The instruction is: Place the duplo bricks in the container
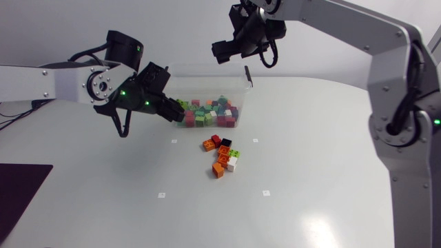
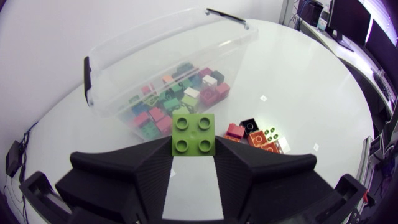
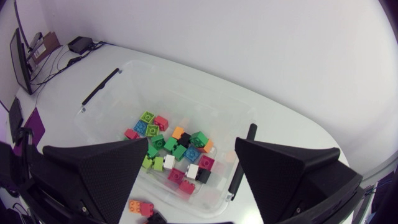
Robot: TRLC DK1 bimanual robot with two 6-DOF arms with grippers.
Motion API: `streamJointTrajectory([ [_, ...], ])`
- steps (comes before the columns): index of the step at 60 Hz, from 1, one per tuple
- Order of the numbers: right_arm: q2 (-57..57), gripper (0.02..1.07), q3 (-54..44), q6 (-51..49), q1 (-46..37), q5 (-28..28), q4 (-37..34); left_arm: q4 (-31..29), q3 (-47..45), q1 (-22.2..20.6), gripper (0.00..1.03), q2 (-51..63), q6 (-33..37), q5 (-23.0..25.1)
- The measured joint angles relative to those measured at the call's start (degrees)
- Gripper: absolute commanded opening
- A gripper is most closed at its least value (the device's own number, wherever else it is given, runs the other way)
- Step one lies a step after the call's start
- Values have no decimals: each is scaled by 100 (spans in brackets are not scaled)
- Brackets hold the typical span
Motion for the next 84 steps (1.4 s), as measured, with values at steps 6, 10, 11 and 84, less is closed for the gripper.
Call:
streamJointTrajectory([
  [6,-555,103,-833,-2,-2,2,284,-24,356,0,31,9,-90,0],
  [10,-870,103,-1303,-4,-20,-2,494,-28,713,0,33,74,-175,0],
  [11,-949,103,-1432,-4,-26,0,555,-26,824,0,33,111,-181,2],
  [84,-2299,102,-6747,-2131,284,-743,2240,240,1652,79,97,846,-37,-70],
])
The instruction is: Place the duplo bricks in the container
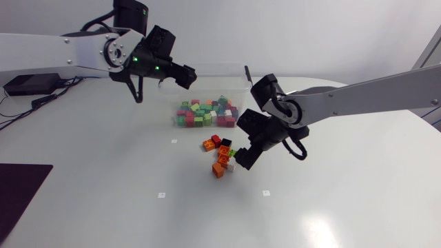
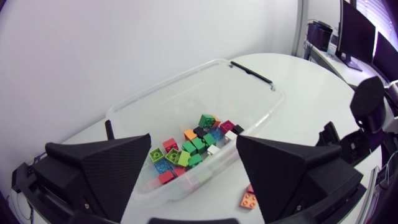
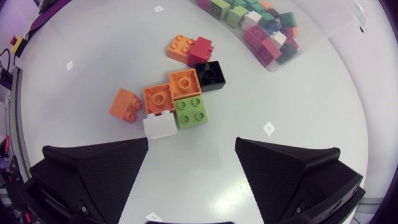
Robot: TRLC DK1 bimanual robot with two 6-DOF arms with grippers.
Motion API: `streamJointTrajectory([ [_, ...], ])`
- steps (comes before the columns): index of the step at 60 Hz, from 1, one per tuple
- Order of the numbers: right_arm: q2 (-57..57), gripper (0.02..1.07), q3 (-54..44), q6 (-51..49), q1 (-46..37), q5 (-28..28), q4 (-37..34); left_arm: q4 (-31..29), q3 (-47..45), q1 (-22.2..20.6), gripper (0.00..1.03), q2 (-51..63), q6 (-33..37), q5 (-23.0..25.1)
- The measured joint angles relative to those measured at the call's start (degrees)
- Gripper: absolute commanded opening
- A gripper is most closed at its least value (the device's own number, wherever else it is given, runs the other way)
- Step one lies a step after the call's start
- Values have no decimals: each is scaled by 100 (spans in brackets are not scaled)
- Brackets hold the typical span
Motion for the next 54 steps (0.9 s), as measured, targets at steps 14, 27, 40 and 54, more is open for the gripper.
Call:
streamJointTrajectory([
  [14,79,101,-2,-243,243,-98,2,-684,-1001,0,97,-977,837,332],
  [27,415,93,118,-330,374,-98,-4,-1099,-1552,-7,97,-1064,1434,439],
  [40,520,79,313,-444,374,-96,-15,-1213,-1698,-116,97,-1036,1777,514],
  [54,651,54,350,-564,450,-98,-48,-1237,-1698,-227,97,-612,1969,518],
])
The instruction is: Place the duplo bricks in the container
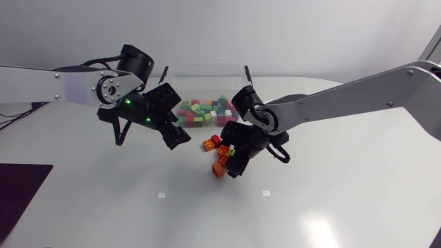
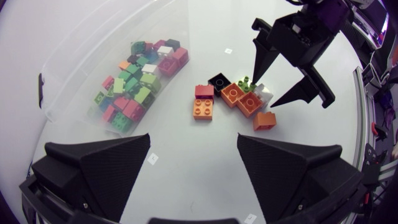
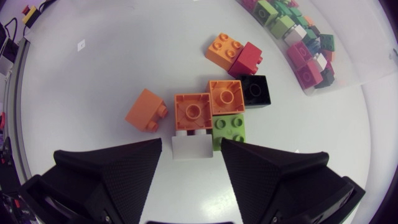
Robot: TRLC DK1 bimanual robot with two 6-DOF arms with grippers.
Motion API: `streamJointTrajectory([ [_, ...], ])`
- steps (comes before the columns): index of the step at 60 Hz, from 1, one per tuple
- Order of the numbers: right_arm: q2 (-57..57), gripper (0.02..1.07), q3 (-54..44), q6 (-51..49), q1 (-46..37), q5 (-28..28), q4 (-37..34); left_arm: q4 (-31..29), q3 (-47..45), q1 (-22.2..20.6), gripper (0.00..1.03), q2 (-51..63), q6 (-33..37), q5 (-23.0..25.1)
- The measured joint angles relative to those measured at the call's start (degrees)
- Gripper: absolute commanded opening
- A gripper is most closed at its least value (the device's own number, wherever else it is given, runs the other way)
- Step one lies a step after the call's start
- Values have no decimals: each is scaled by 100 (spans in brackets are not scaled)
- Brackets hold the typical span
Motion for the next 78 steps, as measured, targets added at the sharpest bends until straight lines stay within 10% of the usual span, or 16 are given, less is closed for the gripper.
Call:
streamJointTrajectory([
  [8,33,31,0,-20,83,0,-9,-9,2,-37,97,219,39,0],
  [59,-2072,31,-822,-280,-916,-636,-669,-11,1926,-522,97,2684,133,2],
  [78,-2304,31,-726,-240,-1257,-994,-708,-138,2061,-522,70,2848,170,2],
])
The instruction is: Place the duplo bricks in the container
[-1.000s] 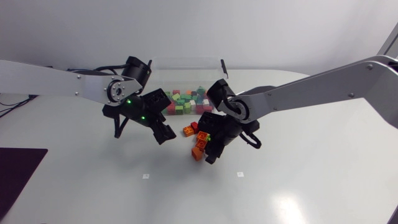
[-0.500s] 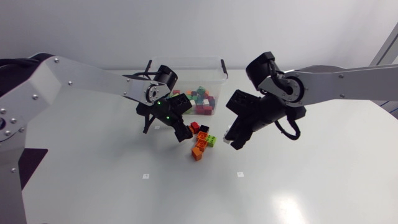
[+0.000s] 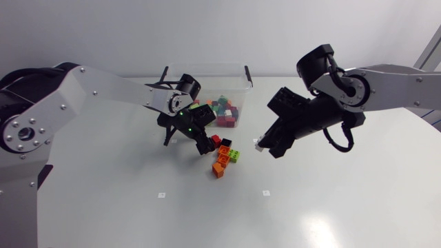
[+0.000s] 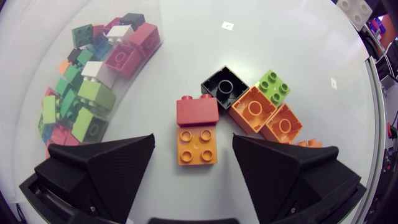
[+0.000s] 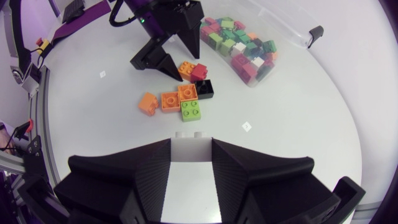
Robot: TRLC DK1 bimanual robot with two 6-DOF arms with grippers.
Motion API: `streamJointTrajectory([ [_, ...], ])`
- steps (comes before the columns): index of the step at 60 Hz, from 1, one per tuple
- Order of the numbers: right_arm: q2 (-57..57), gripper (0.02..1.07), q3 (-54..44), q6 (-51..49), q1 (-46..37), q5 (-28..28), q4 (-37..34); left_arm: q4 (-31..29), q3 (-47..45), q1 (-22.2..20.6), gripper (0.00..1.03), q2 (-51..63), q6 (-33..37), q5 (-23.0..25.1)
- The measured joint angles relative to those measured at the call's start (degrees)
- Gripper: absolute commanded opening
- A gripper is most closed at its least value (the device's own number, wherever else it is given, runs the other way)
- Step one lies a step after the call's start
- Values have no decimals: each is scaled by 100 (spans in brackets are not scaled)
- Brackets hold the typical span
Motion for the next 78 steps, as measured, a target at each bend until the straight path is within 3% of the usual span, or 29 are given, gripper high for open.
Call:
streamJointTrajectory([
  [3,0,31,133,63,-39,-55,-4,-26,0,0,66,26,0,0],
  [16,0,31,695,446,-208,-129,72,-107,26,0,34,83,2,2],
  [37,507,31,1552,1384,-365,-140,898,-649,-44,85,30,-63,151,44],
  [78,2135,31,2933,2133,125,404,2009,-1222,-367,638,30,-1823,280,87],
])
